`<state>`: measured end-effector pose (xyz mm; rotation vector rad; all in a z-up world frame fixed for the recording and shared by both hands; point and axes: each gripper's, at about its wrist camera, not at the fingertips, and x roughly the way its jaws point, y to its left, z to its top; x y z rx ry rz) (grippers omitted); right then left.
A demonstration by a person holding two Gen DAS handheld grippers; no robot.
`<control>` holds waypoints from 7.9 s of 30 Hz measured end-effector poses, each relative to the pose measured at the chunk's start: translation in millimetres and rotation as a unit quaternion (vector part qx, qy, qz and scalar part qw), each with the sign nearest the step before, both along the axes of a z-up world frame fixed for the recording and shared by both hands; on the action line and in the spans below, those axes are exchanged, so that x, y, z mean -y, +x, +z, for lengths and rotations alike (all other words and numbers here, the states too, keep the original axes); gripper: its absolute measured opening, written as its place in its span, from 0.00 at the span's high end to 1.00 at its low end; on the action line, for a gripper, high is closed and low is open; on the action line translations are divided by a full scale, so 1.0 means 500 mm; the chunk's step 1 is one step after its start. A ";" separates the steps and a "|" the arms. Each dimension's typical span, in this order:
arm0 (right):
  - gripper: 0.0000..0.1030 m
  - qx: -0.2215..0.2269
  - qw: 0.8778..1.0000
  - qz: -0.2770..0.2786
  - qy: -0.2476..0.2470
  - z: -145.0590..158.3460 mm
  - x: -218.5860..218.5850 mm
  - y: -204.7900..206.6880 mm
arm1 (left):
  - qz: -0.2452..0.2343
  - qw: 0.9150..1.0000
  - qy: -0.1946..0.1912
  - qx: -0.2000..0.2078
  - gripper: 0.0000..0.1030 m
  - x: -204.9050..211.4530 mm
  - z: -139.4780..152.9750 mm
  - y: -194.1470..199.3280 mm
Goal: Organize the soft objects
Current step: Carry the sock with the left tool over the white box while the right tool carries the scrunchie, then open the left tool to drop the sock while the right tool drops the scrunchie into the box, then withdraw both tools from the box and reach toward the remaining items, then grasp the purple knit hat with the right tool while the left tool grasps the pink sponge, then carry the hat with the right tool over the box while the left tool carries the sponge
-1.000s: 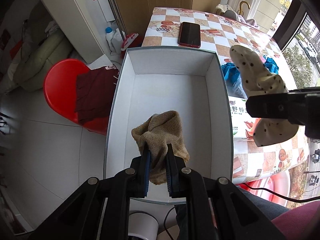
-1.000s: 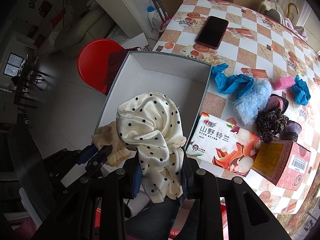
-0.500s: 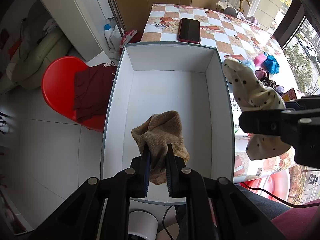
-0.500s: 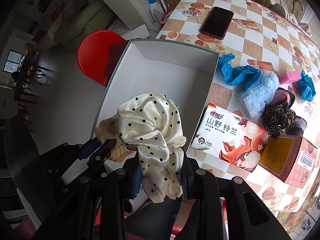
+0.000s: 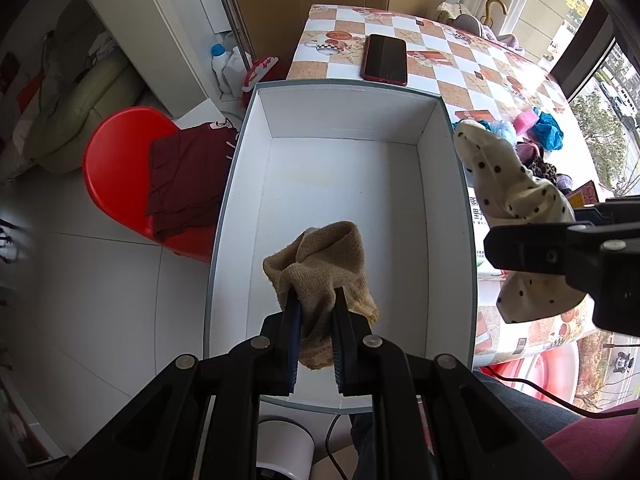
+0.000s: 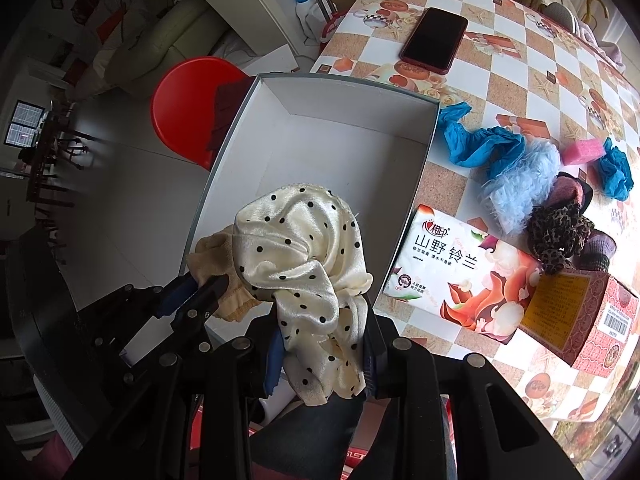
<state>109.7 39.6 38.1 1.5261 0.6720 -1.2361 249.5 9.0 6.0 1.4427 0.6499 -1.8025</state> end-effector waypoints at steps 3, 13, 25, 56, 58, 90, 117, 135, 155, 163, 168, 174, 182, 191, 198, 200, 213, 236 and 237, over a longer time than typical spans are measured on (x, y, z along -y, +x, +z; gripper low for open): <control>0.68 0.002 1.000 0.000 0.001 -0.001 0.000 0.000 | 0.003 1.000 0.000 0.002 0.85 0.003 -0.002 0.001; 0.68 0.007 1.000 0.014 0.008 -0.011 0.006 0.013 | 0.014 1.000 0.008 0.008 0.85 0.007 -0.011 0.013; 0.68 0.013 0.999 0.026 0.013 -0.021 0.013 0.028 | 0.020 1.000 0.013 0.014 0.85 0.009 -0.018 0.022; 0.00 0.021 0.999 -0.018 0.017 -0.018 -0.003 -0.021 | 0.052 0.993 0.072 -0.081 0.10 0.023 0.011 0.035; 0.00 0.034 0.999 -0.027 0.012 -0.014 -0.005 -0.034 | 0.049 0.994 0.072 -0.073 0.10 0.021 0.014 0.026; 0.00 0.011 0.918 -0.388 0.080 -0.110 -0.369 -0.609 | -0.148 0.989 0.017 0.005 0.10 -0.001 0.022 -0.395; 0.00 -0.001 0.915 -0.359 0.182 -0.387 -0.408 -0.742 | -0.335 0.938 0.006 0.087 0.10 -0.027 -0.134 -0.851; 0.00 0.019 0.924 -0.352 0.146 -0.343 -0.410 -0.719 | -0.308 0.948 0.006 0.083 0.10 0.091 -0.202 -0.945; 0.00 -0.034 0.935 -0.287 0.207 -0.404 -0.340 -0.692 | -0.303 0.945 0.073 0.103 0.00 0.057 -0.347 -1.006; 0.00 -0.028 0.934 -0.286 0.215 -0.423 -0.333 -0.706 | -0.275 0.954 0.090 0.079 0.00 0.072 -0.354 -0.991; 0.00 -0.028 0.933 -0.288 0.214 -0.424 -0.327 -0.706 | -0.270 0.953 0.099 0.094 0.00 0.062 -0.352 -0.975; 0.35 -0.047 0.936 -0.286 0.197 -0.390 -0.328 -0.694 | -0.309 0.944 0.083 0.077 0.51 0.034 -0.314 -0.982; 0.63 -0.016 0.940 -0.302 0.155 -0.351 -0.334 -0.693 | -0.309 0.948 0.036 0.060 0.50 0.030 -0.229 -0.960; 0.62 -0.009 0.933 -0.339 0.123 -0.272 -0.393 -0.688 | -0.281 0.959 0.010 0.040 0.50 0.041 -0.130 -0.843; 0.62 -0.012 0.929 -0.354 0.108 -0.218 -0.440 -0.665 | -0.284 0.959 0.003 0.022 0.50 -0.005 -0.094 -0.736; 0.62 -0.015 0.929 -0.354 0.106 -0.205 -0.447 -0.653 | -0.290 0.957 0.003 0.017 0.50 -0.026 -0.083 -0.709; 0.62 -0.022 0.932 -0.345 0.108 -0.140 -0.497 -0.482 | -0.307 0.952 0.012 -0.011 0.50 -0.138 -0.013 -0.511; 0.62 -0.043 0.970 -0.230 0.064 -0.048 -0.405 -0.240 | -0.270 0.961 -0.001 -0.060 0.50 -0.143 0.050 -0.284; 0.62 -0.049 0.972 -0.223 0.062 -0.045 -0.396 -0.233 | -0.266 0.962 -0.001 -0.062 0.50 -0.140 0.050 -0.276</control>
